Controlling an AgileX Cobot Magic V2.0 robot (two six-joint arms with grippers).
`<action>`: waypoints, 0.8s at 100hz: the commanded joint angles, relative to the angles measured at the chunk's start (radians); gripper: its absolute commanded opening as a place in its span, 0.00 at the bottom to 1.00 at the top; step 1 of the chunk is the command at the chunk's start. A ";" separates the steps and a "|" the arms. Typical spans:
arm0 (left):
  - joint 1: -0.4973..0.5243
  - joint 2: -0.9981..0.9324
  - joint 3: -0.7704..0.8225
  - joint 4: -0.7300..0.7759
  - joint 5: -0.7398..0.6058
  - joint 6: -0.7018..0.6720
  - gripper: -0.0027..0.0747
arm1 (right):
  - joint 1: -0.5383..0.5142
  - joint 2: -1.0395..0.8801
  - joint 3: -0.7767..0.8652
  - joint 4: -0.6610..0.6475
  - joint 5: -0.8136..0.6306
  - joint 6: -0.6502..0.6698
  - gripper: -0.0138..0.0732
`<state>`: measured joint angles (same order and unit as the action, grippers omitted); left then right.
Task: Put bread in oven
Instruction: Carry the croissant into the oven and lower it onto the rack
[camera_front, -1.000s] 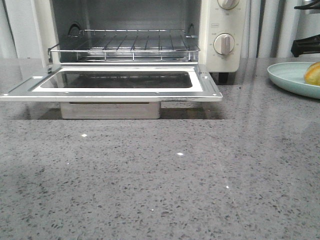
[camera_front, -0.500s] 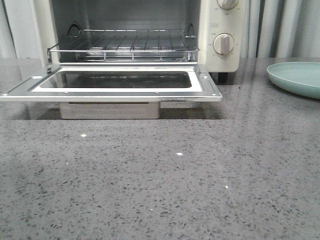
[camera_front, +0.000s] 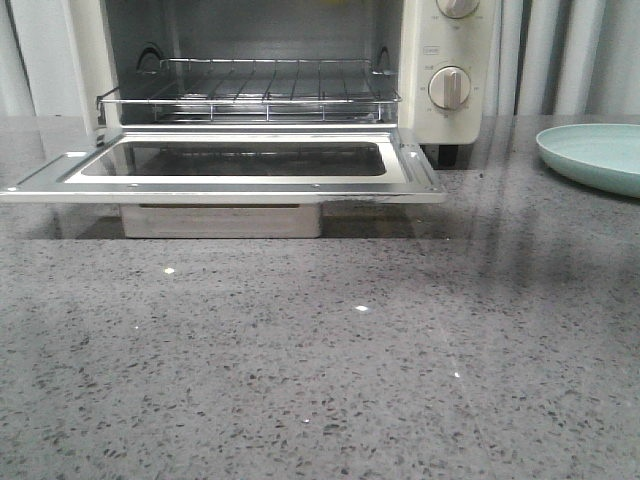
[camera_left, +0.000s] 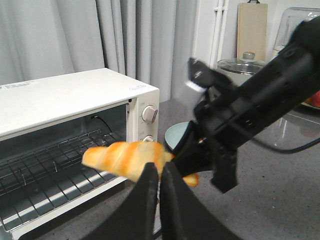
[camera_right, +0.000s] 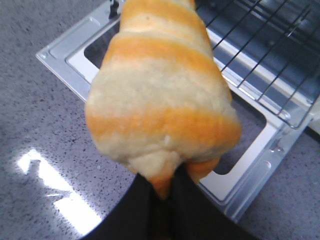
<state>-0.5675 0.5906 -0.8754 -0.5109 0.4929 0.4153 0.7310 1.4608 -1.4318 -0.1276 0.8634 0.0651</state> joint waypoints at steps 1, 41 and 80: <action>0.004 0.002 -0.032 -0.018 -0.050 -0.006 0.01 | 0.001 0.050 -0.082 -0.054 -0.061 -0.009 0.10; 0.004 0.001 -0.032 -0.023 -0.005 -0.006 0.01 | -0.021 0.397 -0.471 -0.269 0.044 0.002 0.10; 0.004 -0.027 -0.031 -0.023 0.008 -0.006 0.01 | -0.088 0.454 -0.560 -0.290 0.012 0.087 0.16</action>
<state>-0.5675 0.5624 -0.8754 -0.5109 0.5613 0.4153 0.6541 1.9693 -1.9545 -0.3779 0.9376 0.1268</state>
